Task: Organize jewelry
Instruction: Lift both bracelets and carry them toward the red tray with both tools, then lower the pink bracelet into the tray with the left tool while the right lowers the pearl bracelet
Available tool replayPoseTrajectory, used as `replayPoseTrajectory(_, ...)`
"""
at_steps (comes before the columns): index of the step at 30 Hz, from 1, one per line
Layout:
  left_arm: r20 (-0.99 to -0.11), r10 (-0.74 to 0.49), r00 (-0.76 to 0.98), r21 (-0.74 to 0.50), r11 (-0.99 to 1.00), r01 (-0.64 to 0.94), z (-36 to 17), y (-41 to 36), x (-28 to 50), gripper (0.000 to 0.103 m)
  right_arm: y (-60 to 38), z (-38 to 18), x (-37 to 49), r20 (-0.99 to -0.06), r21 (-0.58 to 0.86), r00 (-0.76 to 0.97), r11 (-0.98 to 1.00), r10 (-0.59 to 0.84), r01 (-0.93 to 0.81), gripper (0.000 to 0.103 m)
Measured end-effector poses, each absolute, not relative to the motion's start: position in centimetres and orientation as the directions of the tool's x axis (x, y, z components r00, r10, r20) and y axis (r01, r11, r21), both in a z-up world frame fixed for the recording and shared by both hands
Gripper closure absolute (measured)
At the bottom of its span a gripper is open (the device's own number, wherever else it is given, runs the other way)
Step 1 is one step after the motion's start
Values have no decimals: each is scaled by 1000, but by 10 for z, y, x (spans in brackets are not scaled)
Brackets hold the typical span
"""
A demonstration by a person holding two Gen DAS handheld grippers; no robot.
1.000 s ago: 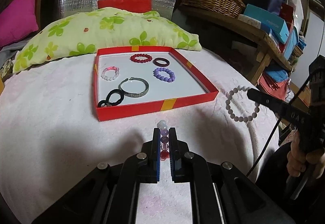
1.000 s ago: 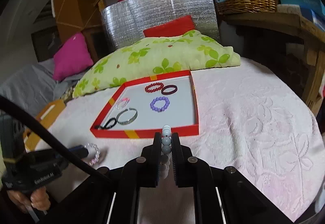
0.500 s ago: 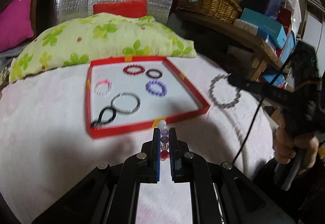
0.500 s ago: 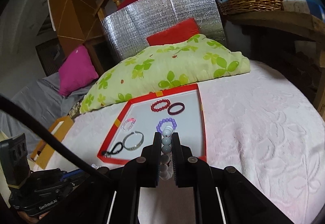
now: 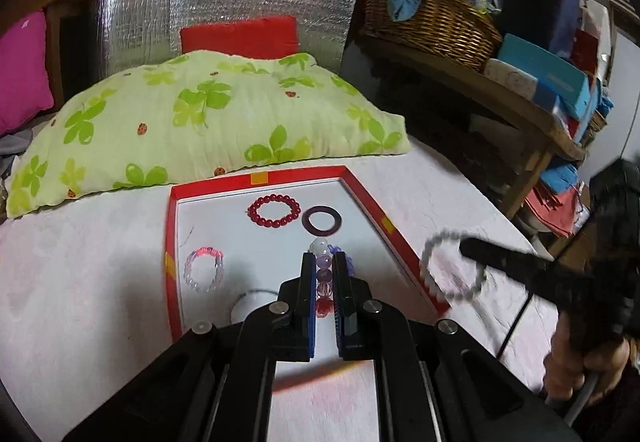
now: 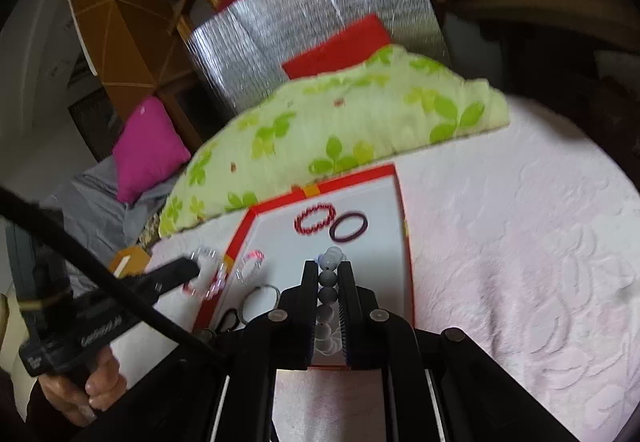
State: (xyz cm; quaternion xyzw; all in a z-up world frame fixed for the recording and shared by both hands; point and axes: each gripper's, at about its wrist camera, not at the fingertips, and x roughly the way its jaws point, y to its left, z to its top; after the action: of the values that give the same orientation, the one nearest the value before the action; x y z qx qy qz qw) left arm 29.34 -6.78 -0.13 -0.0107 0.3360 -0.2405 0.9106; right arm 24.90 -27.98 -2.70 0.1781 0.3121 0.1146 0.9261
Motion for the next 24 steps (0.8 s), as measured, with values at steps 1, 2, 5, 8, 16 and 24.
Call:
replayPoseTrajectory(1,-608,-446,656,-185,884,429,-3,-69,297,95,-278,-30,252,-548,399,771,911,326,-102,92)
replayPoseTrajectory(2,-611,-446,654,-190,885,426,-7,-70,304,95,-276,-32,254,-556,397,764,912,329,-104,92)
replayPoseTrajectory(5,-619,-442,649,-192,886,422,-16,-73,317,95,-269,-34,258,-558,393,755,911,345,-126,92)
replayPoseTrajectory(8,-632,-442,637,-213,889,406,-28,-72,333,95,-265,-37,261,-558,401,747,906,362,-140,92)
replayPoseTrajectory(16,-664,-430,611,-204,891,406,-48,-75,355,95,-255,-51,278,-571,480,691,863,443,-157,92)
replayPoseTrajectory(24,-678,-416,606,-170,891,421,-55,-83,364,95,-241,-61,288,-584,506,657,847,476,-164,92)
